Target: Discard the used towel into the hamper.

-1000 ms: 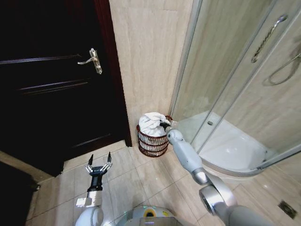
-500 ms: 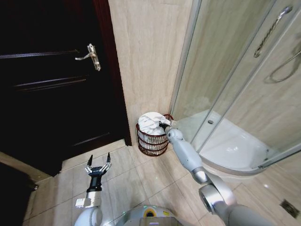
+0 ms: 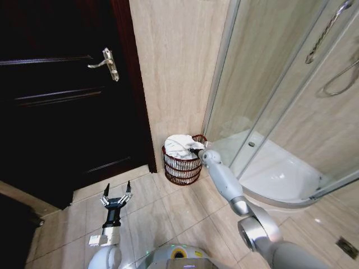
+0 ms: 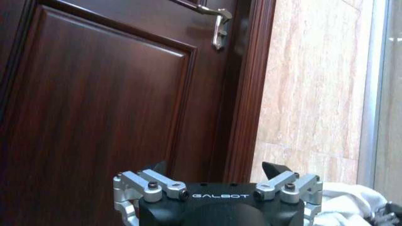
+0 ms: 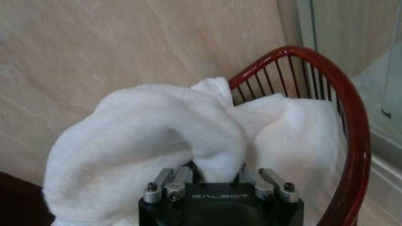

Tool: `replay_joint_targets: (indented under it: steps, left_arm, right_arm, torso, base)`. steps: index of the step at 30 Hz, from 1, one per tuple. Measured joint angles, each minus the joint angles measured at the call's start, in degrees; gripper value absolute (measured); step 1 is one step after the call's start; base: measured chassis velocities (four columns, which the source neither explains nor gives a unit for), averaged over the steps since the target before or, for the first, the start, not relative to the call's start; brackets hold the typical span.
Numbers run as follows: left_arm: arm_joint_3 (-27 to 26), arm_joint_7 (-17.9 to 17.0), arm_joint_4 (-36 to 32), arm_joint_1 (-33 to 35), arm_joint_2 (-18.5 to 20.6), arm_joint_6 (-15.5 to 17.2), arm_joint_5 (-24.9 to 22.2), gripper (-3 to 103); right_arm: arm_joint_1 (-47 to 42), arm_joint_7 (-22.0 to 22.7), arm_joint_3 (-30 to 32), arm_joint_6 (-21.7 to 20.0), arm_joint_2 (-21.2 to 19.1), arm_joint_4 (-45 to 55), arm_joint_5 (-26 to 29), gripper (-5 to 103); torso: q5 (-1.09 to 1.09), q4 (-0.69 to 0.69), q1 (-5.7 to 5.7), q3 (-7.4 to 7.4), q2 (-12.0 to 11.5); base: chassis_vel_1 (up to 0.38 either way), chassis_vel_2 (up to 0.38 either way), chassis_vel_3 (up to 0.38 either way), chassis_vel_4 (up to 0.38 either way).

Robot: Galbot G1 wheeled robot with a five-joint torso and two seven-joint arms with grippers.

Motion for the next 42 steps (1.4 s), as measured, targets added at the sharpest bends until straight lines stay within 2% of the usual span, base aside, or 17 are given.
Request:
replay_joint_targets:
  steps: [3, 4, 5, 7, 9, 10, 11, 13, 14, 15, 16, 17, 18, 21, 28, 36, 42]
  left_arm:
    - [0.05, -0.03, -0.11, -0.05, 0.1, 0.08, -0.03, 100]
    - [0.13, -0.04, -0.12, -0.03, 0.11, 0.09, -0.05, 100]
    - [0.13, -0.04, -0.12, -0.03, 0.11, 0.09, -0.05, 100]
    - [0.29, -0.04, 0.1, 0.01, 0.02, 0.0, -0.05, 100]
    - [0.48, -0.03, 0.35, 0.12, -0.14, -0.17, 0.04, 100]
    - [0.48, -0.03, 0.35, 0.12, -0.14, -0.17, 0.04, 100]
    - [0.49, -0.02, 0.36, 0.21, -0.2, -0.25, 0.11, 100]
    - [0.45, -0.02, 0.25, 0.34, -0.29, -0.26, 0.12, 100]
    - [0.45, -0.02, 0.25, 0.34, -0.29, -0.26, 0.12, 100]
    - [0.3, -0.03, 0.15, 0.3, -0.27, -0.23, 0.12, 100]
    - [0.17, -0.05, 0.14, 0.21, -0.22, -0.18, 0.1, 100]
    - [0.17, -0.05, 0.14, 0.21, -0.22, -0.18, 0.1, 100]
    - [0.06, -0.1, 0.15, 0.11, -0.23, -0.15, 0.09, 100]
    - [-0.06, -0.17, 0.06, 0.2, -0.76, -0.08, 0.35, 100]
    - [-0.33, -0.38, -1.38, 0.59, -2.11, 0.52, 1.44, 100]
    - [-0.38, -0.8, -1.42, 0.28, -2.25, 0.61, 1.56, 100]
    - [-0.61, -1.25, -0.97, 0.31, -2.25, 0.61, 1.56, 100]
  right_arm:
    - [-0.86, 3.22, 1.01, -3.92, -2.43, 5.97, 4.54, 51]
    - [-1.69, 5.3, 0.67, -4.32, -4.06, 8.41, 8.69, 51]
    - [-1.69, 5.3, 0.67, -4.32, -4.06, 8.41, 8.69, 51]
    - [-3.17, 5.02, 0.05, -4.5, -6.33, 10.5, 12.21, 63]
    - [-4.08, 0.95, 0.14, -4.48, -6.17, 9.07, 6.52, 74]
    - [-4.08, 0.95, 0.14, -4.48, -6.17, 9.07, 6.52, 74]
    - [-4.42, -1.08, 0.06, -4.11, -5.88, 8.0, 2.81, 79]
    - [-5.53, -4.3, -0.09, -0.96, -5.26, 7.55, -4.33, 84]
    - [-5.53, -4.3, -0.09, -0.96, -5.26, 7.55, -4.33, 84]
    - [-6.45, -4.65, -0.27, 1.35, -5.12, 8.82, -8.2, 94]
    - [-7.63, -4.66, -0.41, 2.93, -5.23, 11.23, -11.71, 94]
    - [-7.63, -4.66, -0.41, 2.93, -5.23, 11.23, -11.71, 94]
    - [-9.12, -4.14, -0.42, 3.1, -5.74, 14.82, -14.14, 100]
    - [-11.48, -0.37, -0.16, 0.77, -7.25, 22.49, -13.98, 100]
    - [-11.57, 0.61, 0.94, -1.12, -9.87, 28.46, -12.21, 100]
    - [-8.02, -0.07, 0.61, -1.02, -9.27, 28.75, -12.32, 100]
    - [-4.94, -3.84, -0.68, 1.44, -5.72, 20.3, -13.78, 100]
  torso:
    - [-0.01, -0.01, 0.04, 0.04, 0.12]
    - [-0.01, -0.02, 0.05, 0.06, 0.16]
    - [-0.01, -0.02, 0.05, 0.06, 0.16]
    - [-0.01, -0.05, 0.08, 0.1, 0.21]
    - [0.0, -0.04, 0.1, 0.13, 0.27]
    - [0.0, -0.04, 0.1, 0.13, 0.27]
    - [0.0, -0.04, 0.11, 0.15, 0.28]
    - [0.01, -0.01, 0.15, 0.19, 0.32]
    - [0.01, -0.01, 0.15, 0.19, 0.32]
    - [0.01, 0.0, 0.16, 0.19, 0.35]
    - [0.01, -0.01, 0.16, 0.2, 0.37]
    - [0.01, -0.01, 0.16, 0.2, 0.37]
    - [0.01, -0.01, 0.17, 0.21, 0.4]
    - [0.0, -0.03, 0.18, 0.23, 0.46]
    - [0.0, -0.04, 0.21, 0.27, 0.51]
    - [-0.02, -0.03, 0.23, 0.3, 0.56]
    - [-0.01, -0.01, 0.25, 0.32, 0.58]
  base:
    - [0.0, 0.0, 0.0, 0.0]
    - [0.0, 0.0, 0.0, 0.0]
    - [0.0, 0.0, 0.0, 0.0]
    - [0.0, 0.0, 0.0, 0.0]
    - [0.0, 0.0, 0.0, 0.0]
    - [0.0, 0.0, 0.0, 0.0]
    - [0.0, 0.0, 0.0, 0.0]
    - [0.0, 0.0, 0.0, 0.0]
    - [0.0, 0.0, 0.0, 0.0]
    - [0.0, 0.0, 0.0, 0.0]
    - [0.0, 0.0, 0.0, 0.0]
    - [0.0, 0.0, 0.0, 0.0]
    - [0.0, 0.0, 0.0, 0.0]
    - [0.0, 0.0, 0.0, 0.0]
    - [0.0, 0.0, 0.0, 0.0]
    - [0.0, 0.0, 0.0, 0.0]
    - [0.0, 0.0, 0.0, 0.0]
